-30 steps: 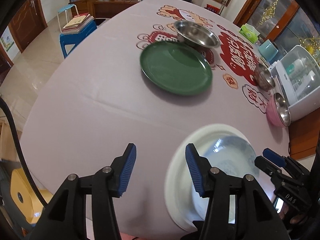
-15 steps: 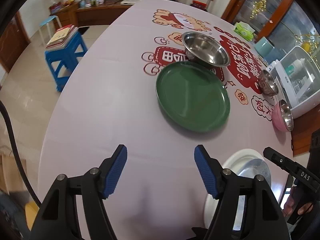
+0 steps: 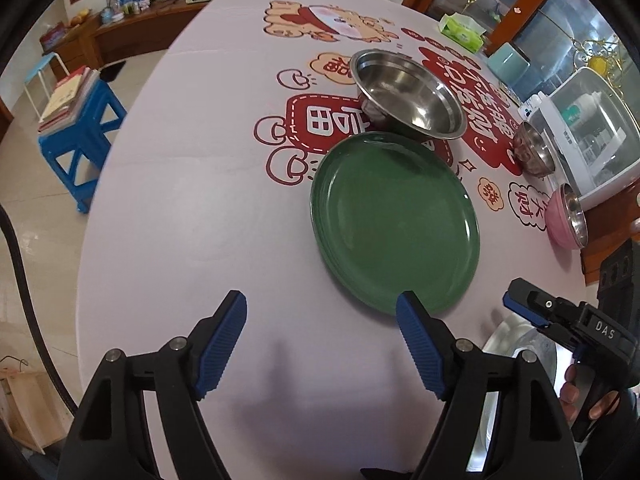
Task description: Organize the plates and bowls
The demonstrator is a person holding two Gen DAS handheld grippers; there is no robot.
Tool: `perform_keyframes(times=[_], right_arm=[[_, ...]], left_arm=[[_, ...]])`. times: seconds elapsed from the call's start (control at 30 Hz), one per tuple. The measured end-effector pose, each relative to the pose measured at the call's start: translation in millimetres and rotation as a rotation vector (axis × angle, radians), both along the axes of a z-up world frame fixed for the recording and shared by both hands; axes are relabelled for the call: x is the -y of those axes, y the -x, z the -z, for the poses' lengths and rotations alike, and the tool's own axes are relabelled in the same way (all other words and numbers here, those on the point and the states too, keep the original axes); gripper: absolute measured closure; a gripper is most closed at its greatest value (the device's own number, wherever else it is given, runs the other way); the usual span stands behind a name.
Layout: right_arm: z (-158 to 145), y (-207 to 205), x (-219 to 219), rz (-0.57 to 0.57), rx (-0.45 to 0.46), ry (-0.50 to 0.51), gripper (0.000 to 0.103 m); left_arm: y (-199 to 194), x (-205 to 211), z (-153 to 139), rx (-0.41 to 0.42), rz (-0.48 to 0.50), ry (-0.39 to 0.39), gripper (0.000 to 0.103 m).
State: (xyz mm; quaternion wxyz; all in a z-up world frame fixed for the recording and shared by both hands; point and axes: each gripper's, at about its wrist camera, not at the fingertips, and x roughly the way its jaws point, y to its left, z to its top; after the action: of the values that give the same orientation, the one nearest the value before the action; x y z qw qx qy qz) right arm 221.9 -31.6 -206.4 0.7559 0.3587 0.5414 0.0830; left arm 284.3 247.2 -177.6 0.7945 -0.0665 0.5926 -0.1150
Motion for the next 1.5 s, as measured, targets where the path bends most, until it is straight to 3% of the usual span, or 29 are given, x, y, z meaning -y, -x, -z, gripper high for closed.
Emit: perform_keyframes(times=[0.27,0.73,0.9,1.03,1.07,1.23,1.33,1.5], right_arm=[[19.2,-15.6,-6.7,-0.019,-0.017,-0.025,0.054],[25.4,-38.8,-19.8,-0.119,0.058,-0.013,0.054],[25.1,-42.7,-22.1,-0.129,0.078,-0.010,0.054],[25.8,-41.8,-20.6,-0.127,0.080,-0.021,0.055],[26.1,-41.6,-20.4,-0.126,0.079,-0.020,0.056],[30.6,-39.3,-12.9,-0.094,0.045,0.010,0.088],[31.8,-37.7,-11.9,-0.085,0.031,0.018,0.093],[29.8,-34.4,-19.4,-0.099,0.015,0.028,0.093]], left_arm=[[-17.8,2.0,25.7,-0.042,0.003,0.061,0.027],[-34.3,23.1,53.7,-0.057,0.029,0.143,0.029],[-36.0,29.6,57.6,-0.055,0.037,0.159,0.034],[-37.1,30.2,57.4,-0.047,0.038,0.171,0.045],[-37.6,30.9,57.8,-0.044,0.038,0.174,0.049],[-37.4,27.5,58.5,-0.039,0.032,0.168,0.060],[-37.8,22.7,59.6,-0.043,0.025,0.172,0.069],[-34.5,19.0,56.1,-0.035,0.026,0.152,0.070]])
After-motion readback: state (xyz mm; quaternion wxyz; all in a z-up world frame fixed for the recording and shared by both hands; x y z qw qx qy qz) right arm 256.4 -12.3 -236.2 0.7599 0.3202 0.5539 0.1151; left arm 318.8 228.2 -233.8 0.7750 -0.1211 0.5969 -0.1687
